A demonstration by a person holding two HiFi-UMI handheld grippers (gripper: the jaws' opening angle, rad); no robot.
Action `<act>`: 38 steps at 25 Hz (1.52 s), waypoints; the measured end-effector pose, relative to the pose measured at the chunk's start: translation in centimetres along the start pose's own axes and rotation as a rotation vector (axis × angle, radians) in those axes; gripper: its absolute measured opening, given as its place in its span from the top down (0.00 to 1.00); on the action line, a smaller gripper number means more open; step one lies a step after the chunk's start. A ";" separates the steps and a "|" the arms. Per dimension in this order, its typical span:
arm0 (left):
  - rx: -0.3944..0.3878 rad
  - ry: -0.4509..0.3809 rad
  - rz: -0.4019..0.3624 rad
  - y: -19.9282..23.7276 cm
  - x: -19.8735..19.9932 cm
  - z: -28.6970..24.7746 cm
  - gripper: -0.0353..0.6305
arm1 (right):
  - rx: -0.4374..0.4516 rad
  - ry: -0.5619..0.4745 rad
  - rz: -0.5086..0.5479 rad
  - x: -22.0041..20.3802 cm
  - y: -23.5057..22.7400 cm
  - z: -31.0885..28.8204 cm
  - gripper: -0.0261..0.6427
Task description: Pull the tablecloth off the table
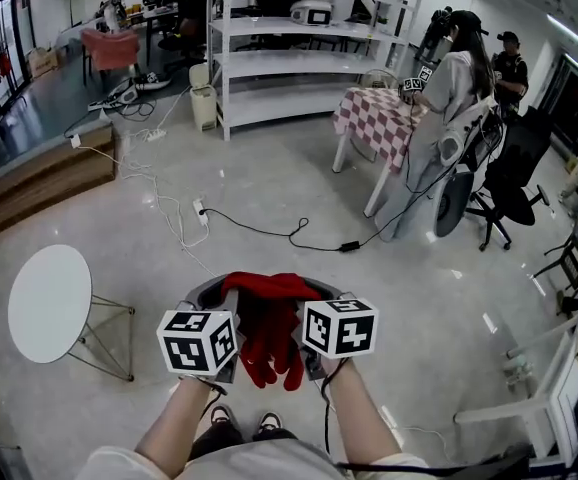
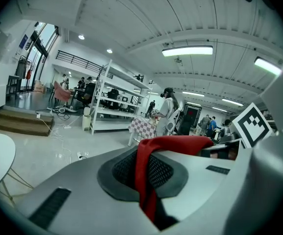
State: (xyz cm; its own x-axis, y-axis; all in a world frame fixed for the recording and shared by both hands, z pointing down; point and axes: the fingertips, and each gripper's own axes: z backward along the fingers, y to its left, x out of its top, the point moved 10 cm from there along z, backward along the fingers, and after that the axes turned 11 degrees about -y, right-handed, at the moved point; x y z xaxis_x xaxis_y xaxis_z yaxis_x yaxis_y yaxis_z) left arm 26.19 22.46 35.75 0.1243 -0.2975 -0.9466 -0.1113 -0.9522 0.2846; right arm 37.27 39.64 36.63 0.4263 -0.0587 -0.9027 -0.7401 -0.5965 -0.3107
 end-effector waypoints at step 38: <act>-0.047 -0.050 0.040 5.7 2.9 -1.1 0.92 | -0.014 -0.001 0.121 1.7 4.1 -2.8 0.91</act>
State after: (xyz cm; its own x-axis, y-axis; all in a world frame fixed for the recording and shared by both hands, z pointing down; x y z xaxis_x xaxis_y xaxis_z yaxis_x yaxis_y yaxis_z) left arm 26.98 16.15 34.80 0.0713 -0.3326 -0.9404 -0.0691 -0.9421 0.3280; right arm 36.46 34.83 34.67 0.3336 -0.1300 -0.9337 -0.7786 -0.5965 -0.1951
